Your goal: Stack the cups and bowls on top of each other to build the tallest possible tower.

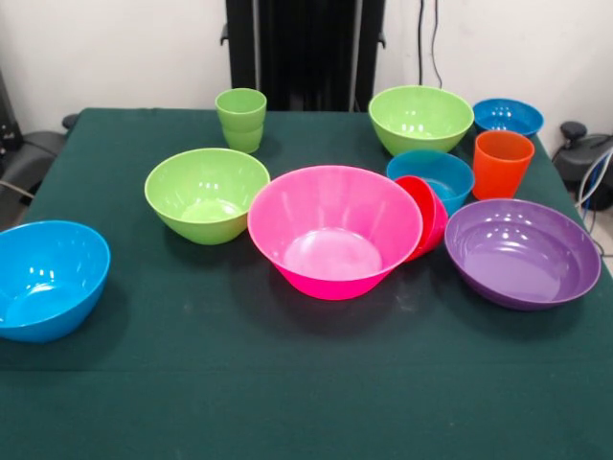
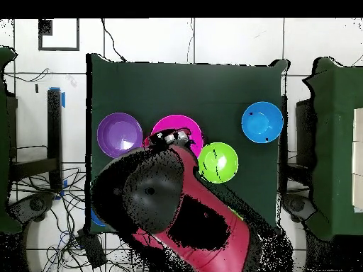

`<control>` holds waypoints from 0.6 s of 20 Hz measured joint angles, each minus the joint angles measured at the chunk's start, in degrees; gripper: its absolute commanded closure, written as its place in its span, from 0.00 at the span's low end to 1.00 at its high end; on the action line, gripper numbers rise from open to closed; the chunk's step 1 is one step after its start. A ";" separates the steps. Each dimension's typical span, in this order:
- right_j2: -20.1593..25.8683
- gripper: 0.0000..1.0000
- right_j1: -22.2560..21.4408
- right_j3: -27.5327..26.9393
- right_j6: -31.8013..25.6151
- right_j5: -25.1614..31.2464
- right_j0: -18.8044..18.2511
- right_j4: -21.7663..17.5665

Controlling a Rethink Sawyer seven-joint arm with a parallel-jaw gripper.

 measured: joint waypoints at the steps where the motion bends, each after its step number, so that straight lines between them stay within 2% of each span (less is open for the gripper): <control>1: 0.00 1.00 -0.06 -0.14 0.00 0.54 0.10 0.00; 4: -0.01 1.00 -0.20 -0.62 0.00 2.16 0.70 0.01; 12: 0.00 1.00 -0.32 -0.71 0.00 2.28 1.06 -0.03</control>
